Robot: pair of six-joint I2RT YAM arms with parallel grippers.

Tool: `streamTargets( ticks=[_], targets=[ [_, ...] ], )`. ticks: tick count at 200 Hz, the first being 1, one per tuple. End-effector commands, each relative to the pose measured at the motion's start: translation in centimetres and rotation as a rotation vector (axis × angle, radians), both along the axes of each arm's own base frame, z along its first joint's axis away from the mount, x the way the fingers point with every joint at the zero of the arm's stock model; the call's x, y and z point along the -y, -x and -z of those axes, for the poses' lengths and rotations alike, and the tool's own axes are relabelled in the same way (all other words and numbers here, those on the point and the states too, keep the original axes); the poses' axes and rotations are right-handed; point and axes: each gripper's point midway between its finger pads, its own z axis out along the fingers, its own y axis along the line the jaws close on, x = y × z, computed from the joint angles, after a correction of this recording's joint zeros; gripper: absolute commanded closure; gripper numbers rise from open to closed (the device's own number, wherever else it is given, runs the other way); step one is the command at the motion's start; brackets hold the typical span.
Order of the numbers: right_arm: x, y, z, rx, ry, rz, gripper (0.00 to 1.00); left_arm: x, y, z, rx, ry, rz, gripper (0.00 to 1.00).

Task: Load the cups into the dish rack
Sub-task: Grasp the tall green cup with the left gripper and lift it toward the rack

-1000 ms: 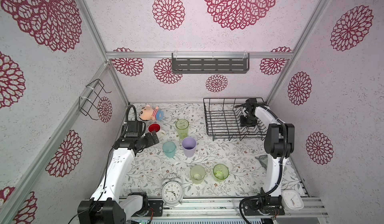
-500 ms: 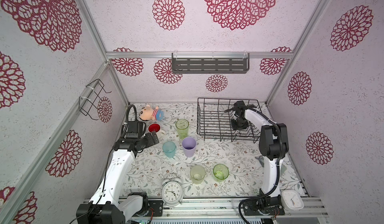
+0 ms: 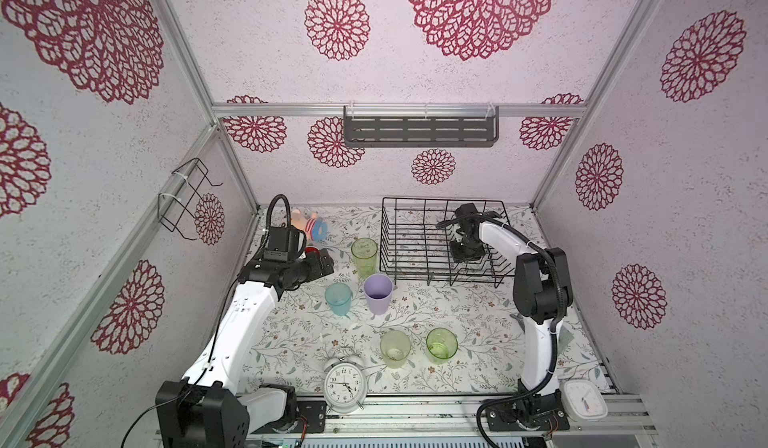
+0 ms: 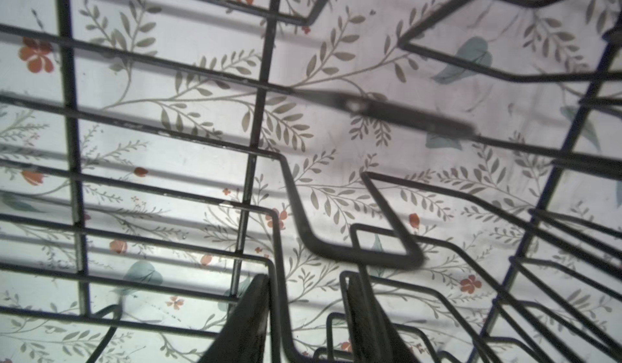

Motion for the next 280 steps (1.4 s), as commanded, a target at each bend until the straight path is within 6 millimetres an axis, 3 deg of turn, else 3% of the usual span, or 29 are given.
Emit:
streamTargets(
  ticks=[1,34,59,114,166,199,218,261,280],
  targets=[
    [-0.5,-0.4,-2.5,0.055,0.013,-0.08,0.6,0.8,-1.5,-0.3,0.01,0.032,-0.005,0.03],
    [-0.3,-1.0,-2.8,0.066,0.028,-0.076,0.57,2.2,-3.0,0.4,-0.019,0.036,0.007,0.03],
    [-0.6,-1.2,-4.1,0.104,-0.003,-0.071,0.49,3.4,-3.9,0.8,-0.036,0.029,0.029,0.03],
    [-0.6,-1.2,-9.2,0.281,-0.082,0.013,0.37,5.2,-6.6,2.3,-0.093,-0.019,0.046,0.03],
    [-0.6,-0.6,-13.3,0.434,-0.176,0.081,0.35,6.3,-8.9,6.2,-0.185,-0.073,0.051,0.0],
    [-0.4,-0.1,-14.1,0.466,-0.195,0.099,0.35,6.5,-9.8,8.4,-0.237,-0.108,0.051,0.19],
    [-0.8,0.2,-13.9,0.441,-0.21,0.088,0.35,6.7,-10.0,8.9,-0.246,-0.132,0.062,0.39],
    [-1.5,0.6,-15.7,0.46,-0.269,0.08,0.35,7.2,-10.3,7.2,-0.206,-0.112,0.091,0.89],
    [-2.2,0.8,-17.0,0.482,-0.32,0.065,0.35,6.8,-9.8,6.0,-0.198,-0.125,0.091,0.97]
  ],
)
